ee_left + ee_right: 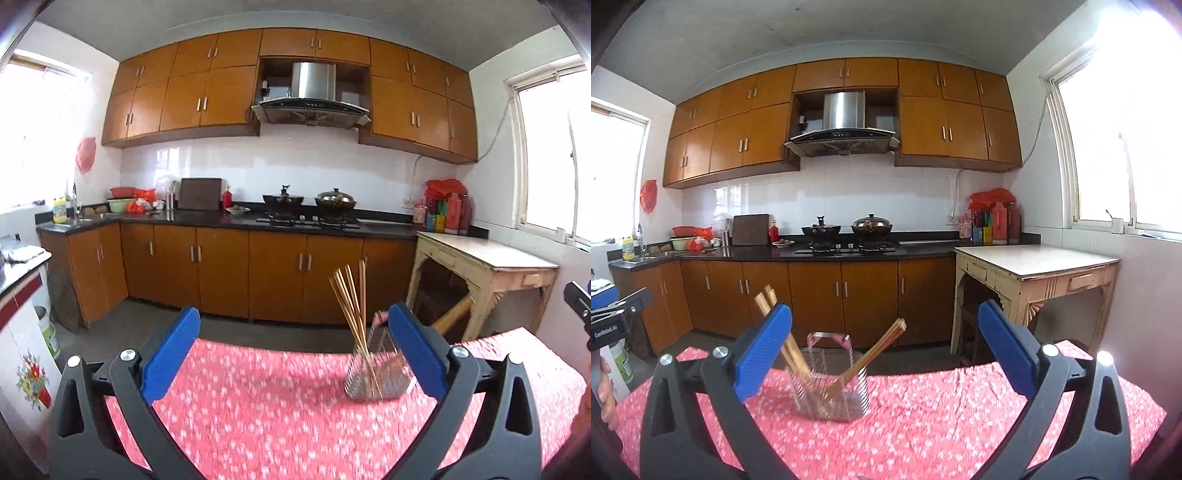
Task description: Organize utensils
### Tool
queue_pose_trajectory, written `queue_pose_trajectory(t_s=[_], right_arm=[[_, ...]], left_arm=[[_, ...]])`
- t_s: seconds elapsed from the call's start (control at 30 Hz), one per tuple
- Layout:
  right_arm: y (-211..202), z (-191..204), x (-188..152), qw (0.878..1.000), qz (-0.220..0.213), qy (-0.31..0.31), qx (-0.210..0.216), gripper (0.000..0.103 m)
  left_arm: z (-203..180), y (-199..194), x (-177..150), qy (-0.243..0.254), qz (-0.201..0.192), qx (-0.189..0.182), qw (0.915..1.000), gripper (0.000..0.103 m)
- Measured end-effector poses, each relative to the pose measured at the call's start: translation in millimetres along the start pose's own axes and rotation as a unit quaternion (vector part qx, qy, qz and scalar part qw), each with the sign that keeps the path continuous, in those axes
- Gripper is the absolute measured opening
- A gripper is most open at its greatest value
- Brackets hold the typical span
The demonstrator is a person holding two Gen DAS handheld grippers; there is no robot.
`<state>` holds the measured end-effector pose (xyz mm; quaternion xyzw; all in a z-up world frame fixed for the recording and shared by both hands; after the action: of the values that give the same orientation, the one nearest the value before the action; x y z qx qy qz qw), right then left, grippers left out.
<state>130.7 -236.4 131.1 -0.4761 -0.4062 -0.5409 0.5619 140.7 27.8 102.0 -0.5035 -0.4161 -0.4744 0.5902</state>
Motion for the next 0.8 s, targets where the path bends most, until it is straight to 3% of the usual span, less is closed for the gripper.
queue_pose_trajectory(t_s=[0.17,0.4,0.8], right_arm=[[-24.4,-1.2,-44.4,1.000,0.006,-0.010,-0.007,0.099],[-37.5,2.4,-87.6,0.999,0.021,-0.038,-0.002,0.099],[-52.8,1.6,-107.4,0.999,0.032,-0.023,0.028,0.099]], left_arm=[[-10.2,-21.6,-47.2,0.013,0.000,-0.012,0.9998,0.101],[-22.0,-37.4,-86.0,0.003,0.003,-0.035,0.9994,0.101],[-44.8,-61.3,-95.6,0.027,-0.035,-0.013,0.9989,0.101]])
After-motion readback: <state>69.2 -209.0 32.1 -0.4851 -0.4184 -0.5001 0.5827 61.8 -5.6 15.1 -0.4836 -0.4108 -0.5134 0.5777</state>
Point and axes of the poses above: each gripper's, at about its wrist camera, not at the fingertips, and y roughly the way its jaws point, z to its left, x to its top, the point moved 3 cm from there along y, roughly the way its jaws point, and after that the axes turned 12 degrees about y, right-handed, at the moved point
